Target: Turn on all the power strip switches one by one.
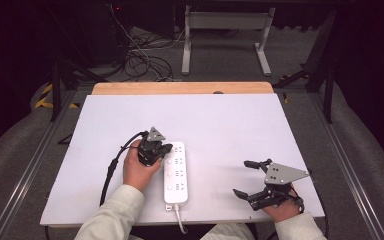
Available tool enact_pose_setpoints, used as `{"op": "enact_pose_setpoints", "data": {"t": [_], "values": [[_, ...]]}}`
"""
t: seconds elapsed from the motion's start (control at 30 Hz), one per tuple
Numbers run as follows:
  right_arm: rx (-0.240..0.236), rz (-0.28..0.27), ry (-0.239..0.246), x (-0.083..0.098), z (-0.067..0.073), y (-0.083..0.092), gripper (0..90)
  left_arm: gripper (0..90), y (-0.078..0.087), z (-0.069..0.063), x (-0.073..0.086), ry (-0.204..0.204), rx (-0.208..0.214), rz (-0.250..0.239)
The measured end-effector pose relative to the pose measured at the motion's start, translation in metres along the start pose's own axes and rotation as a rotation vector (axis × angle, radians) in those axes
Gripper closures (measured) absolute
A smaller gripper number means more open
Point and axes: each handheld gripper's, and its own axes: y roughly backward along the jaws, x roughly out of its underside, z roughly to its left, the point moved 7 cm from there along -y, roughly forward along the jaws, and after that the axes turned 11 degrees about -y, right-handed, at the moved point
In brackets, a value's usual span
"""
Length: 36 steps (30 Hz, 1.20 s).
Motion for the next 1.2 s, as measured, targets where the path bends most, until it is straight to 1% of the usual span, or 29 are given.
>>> {"op": "enact_pose_setpoints", "data": {"t": [0.07, 0.27, 0.33, 0.4, 0.5, 0.67, 0.87, 1.0, 1.07, 1.1, 1.13, 1.17, 1.2], "values": [[0.000, -0.001, -0.001, -0.0001, 0.0001, 0.0003, 8.8, 90.0, -0.0002, -0.0003, 0.0002, -0.008, -0.004, -0.001], [-0.001, 0.000, 0.000, 0.0000, 0.0003, 0.0001, 8.8, 90.0, -0.0003, -0.0005, 0.0018, 0.003, -0.006, -0.009], [-0.002, 0.000, 0.000, 0.0000, 0.0002, 0.0000, 8.8, 90.0, -0.0003, 0.0002, 0.0016, -0.002, -0.010, -0.008], [-0.001, 0.000, 0.001, 0.0000, 0.0004, 0.0000, 8.8, 90.0, -0.0009, -0.0010, 0.0013, -0.001, -0.005, -0.011], [0.001, 0.002, 0.004, 0.0000, 0.0005, 0.0001, 8.8, 90.0, -0.0010, -0.0011, 0.0016, 0.005, -0.002, -0.009], [-0.002, 0.002, 0.005, 0.0001, 0.0011, -0.0002, 8.8, 90.0, -0.0011, -0.0008, 0.0014, -0.008, -0.008, 0.003], [-0.003, 0.005, 0.005, 0.0002, 0.0013, -0.0006, 8.8, 90.0, -0.0015, -0.0008, 0.0012, -0.002, -0.015, 0.006], [-0.003, 0.005, 0.004, 0.0002, 0.0011, -0.0005, 8.8, 90.0, -0.0016, 0.0001, 0.0014, 0.023, 0.014, 0.009], [-0.002, 0.004, 0.004, 0.0002, 0.0011, -0.0003, 8.8, 90.0, -0.0020, 0.0002, 0.0009, 0.016, 0.011, 0.029], [-0.003, 0.005, 0.005, 0.0003, 0.0010, -0.0004, 8.8, 90.0, -0.0024, 0.0004, -0.0001, 0.014, 0.010, 0.031], [-0.003, 0.005, 0.005, 0.0003, 0.0010, -0.0004, 8.8, 90.0, -0.0023, 0.0003, -0.0005, 0.021, 0.013, 0.041], [-0.003, 0.005, 0.004, 0.0003, 0.0009, -0.0006, 8.8, 90.0, -0.0021, 0.0009, -0.0006, 0.013, 0.014, 0.046], [-0.003, 0.006, 0.003, 0.0005, 0.0009, -0.0007, 8.8, 90.0, -0.0021, 0.0011, -0.0007, 0.015, 0.016, 0.044]]}}
